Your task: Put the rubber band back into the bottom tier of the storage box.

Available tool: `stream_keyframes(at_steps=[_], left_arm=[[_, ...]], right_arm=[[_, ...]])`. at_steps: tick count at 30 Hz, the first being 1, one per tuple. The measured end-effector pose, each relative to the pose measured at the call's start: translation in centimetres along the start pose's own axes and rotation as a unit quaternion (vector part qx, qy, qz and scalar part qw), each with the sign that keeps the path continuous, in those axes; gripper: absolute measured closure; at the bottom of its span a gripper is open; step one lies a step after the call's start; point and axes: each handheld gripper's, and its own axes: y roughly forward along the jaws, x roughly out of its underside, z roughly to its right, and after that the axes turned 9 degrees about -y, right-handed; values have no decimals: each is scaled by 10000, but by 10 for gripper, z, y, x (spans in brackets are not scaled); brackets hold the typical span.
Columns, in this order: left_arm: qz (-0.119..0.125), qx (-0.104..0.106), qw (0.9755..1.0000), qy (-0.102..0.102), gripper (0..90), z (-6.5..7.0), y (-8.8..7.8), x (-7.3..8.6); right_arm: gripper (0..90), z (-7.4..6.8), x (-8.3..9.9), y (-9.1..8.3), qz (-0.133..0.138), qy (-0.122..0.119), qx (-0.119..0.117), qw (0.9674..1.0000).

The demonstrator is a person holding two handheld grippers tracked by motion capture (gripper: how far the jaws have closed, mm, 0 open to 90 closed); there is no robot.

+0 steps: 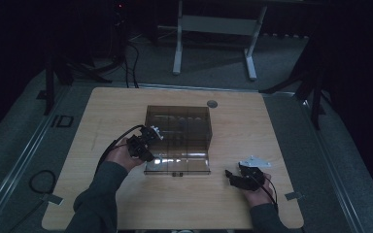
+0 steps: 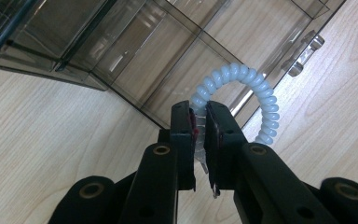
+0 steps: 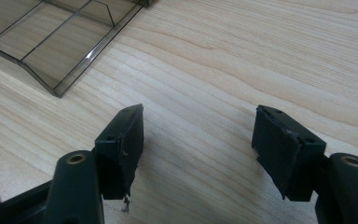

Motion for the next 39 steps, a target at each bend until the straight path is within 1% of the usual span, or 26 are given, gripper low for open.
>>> stream_keyframes(at_steps=[3, 8, 15, 18, 19, 22, 23, 24, 28, 32, 38, 39], left_arm=[[-6, -2, 10000, 46, 821, -1, 2, -1], [28, 15, 10000, 55, 821, -1, 4, -3], [58, -20, 9999, 136, 822, -4, 8, -5], [77, -21, 9999, 150, 822, -5, 9, -5], [87, -12, 9999, 119, 821, -4, 9, -5], [95, -28, 9998, 170, 821, -5, 10, -6], [83, -32, 9998, 180, 821, -6, 10, -7], [73, -23, 9999, 146, 821, -5, 11, -7], [59, -55, 9997, 223, 822, -5, 13, -9], [54, -57, 9997, 224, 821, -5, 15, -11], [36, -89, 9995, 290, 822, -4, 19, -15], [38, -82, 9996, 269, 822, -3, 20, -15]], right_arm=[[337, 0, 0, 0, 0, 1, 0, 10000], [337, 0, 0, 0, 0, 1, 0, 10000], [337, 0, 0, 0, 0, -1, -3, 10000], [336, 0, 0, 0, 0, -2, -3, 10000], [337, 0, 0, 0, 0, -2, -4, 10000], [336, 0, 0, 0, 1, -3, -4, 10000], [336, 0, 0, 0, 1, -3, -5, 10000], [337, 0, 0, 0, 0, -3, -5, 10000], [337, 0, 0, 0, 0, -3, -2, 10000], [336, 0, 0, 0, 0, -4, -2, 10000], [336, 0, 0, 0, 2, -7, -2, 10000], [336, 0, 0, 0, 2, -6, -3, 10000]])
